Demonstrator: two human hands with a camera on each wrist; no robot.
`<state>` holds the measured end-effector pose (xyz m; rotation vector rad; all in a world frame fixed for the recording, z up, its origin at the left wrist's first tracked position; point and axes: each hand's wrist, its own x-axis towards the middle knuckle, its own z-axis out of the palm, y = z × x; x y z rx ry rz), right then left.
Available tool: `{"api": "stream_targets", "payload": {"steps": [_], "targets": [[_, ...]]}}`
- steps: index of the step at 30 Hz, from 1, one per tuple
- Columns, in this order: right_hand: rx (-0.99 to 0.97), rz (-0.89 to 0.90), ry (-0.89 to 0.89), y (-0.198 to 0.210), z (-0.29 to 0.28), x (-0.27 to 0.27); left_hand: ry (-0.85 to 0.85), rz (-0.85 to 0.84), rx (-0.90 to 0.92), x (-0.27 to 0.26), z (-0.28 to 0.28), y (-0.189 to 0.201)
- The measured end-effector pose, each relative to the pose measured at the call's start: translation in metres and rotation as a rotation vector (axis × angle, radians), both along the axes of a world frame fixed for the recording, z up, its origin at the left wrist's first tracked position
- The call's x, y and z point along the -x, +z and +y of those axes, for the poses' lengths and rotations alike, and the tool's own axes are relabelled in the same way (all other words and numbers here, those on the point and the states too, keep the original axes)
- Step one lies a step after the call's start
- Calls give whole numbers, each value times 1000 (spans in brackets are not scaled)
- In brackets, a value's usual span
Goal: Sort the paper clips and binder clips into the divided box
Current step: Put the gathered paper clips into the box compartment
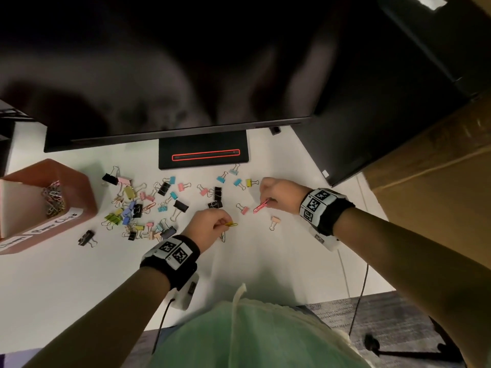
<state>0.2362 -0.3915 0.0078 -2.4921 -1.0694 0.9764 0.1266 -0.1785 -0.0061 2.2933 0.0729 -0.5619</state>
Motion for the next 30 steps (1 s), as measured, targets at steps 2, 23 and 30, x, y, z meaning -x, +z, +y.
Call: {"api": "stream_targets", "payload": {"steps": [2, 23, 30], "targets": [[17, -13, 50, -1, 6, -2, 37, -3, 28, 1, 8, 4], [172, 31, -71, 0, 26, 6, 121, 4, 58, 31, 38, 11], [131, 22, -133, 11, 48, 12, 166, -38, 92, 44, 79, 26]]}}
